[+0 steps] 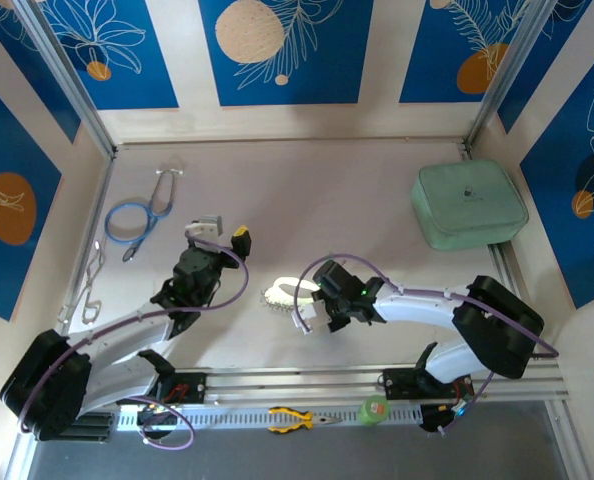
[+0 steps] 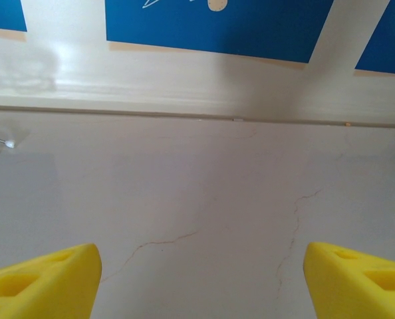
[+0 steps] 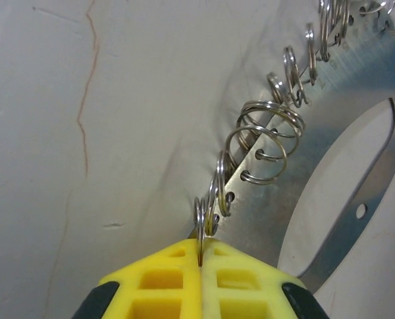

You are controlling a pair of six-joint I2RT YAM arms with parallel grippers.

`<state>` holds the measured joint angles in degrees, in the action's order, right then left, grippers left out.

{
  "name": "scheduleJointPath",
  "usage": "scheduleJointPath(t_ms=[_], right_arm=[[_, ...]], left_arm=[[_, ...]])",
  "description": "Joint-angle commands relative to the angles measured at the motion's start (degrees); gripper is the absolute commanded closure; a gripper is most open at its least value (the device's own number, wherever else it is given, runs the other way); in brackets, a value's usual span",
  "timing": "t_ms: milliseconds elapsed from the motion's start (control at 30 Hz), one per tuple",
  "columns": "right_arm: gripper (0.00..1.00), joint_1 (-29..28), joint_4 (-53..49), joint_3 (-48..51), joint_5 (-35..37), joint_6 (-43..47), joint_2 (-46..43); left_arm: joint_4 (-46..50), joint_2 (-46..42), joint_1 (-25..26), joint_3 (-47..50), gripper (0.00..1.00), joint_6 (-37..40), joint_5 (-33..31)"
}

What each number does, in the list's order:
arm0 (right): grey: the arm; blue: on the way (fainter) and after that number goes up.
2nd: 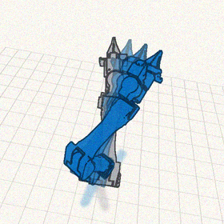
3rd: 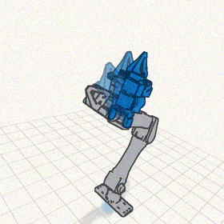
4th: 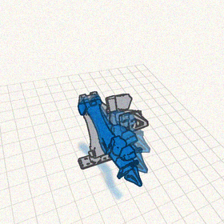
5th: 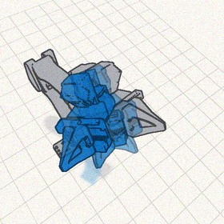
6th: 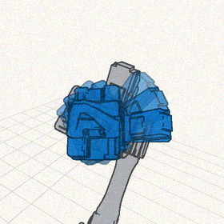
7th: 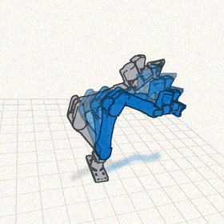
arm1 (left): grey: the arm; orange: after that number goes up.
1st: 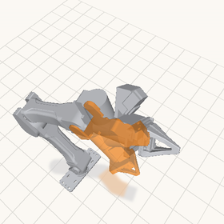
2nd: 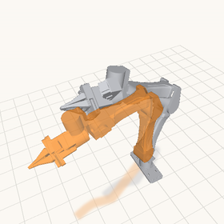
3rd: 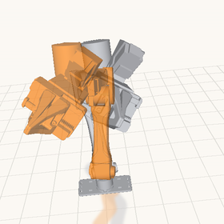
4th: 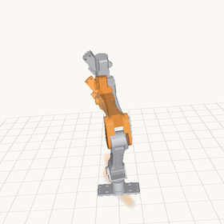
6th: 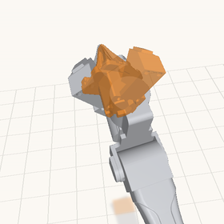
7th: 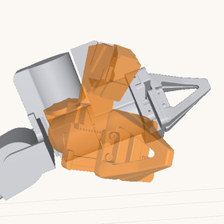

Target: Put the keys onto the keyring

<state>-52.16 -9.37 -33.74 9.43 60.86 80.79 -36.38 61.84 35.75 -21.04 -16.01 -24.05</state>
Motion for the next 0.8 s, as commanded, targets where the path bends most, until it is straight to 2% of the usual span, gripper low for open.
scheduleJointPath(t_ms=[0,100,200,333,467,567,700,767], right_arm=[[1.0,0.58,-0.54,-1.74,-4.12,-2.76,-2.58],[1.0,3.16,-1.42,-2.73,-10.68,-8.1,-7.85],[1.0,7.19,-0.85,-3.28,-20.09,-14.21,-13.53],[1.0,11.61,2.28,-3.25,-29.33,-21.04,-17.95],[1.0,12.95,5.04,-3.61,-33.77,-25.99,-19.51],[1.0,13.4,7.08,-3.86,-35.62,-29.04,-20.1],[1.0,13.49,9.0,-3.77,-37.16,-31.31,-20.74],[1.0,13.38,8.93,-3.83,-37.47,-31.33,-21.11]], left_arm=[[-0.28,-1.85,-0.78,0.33,0.2,1.42,-0.25],[-0.52,-4.42,-0.77,0.8,0.21,4.38,0.88],[-1.3,-8.44,-0.78,1.44,0.24,9.21,5.49],[0.71,-14.52,-0.86,1.39,0.3,15.37,18.45],[6.37,-18.79,-0.9,0.25,0.36,19.9,35.16],[8.6,-19.65,-0.85,0.31,0.39,22.69,44.31],[9.99,-16.94,-0.74,0.06,0.52,27.5,56.57],[10.54,-14.44,-0.61,-0.71,0.61,28.31,59.74]])
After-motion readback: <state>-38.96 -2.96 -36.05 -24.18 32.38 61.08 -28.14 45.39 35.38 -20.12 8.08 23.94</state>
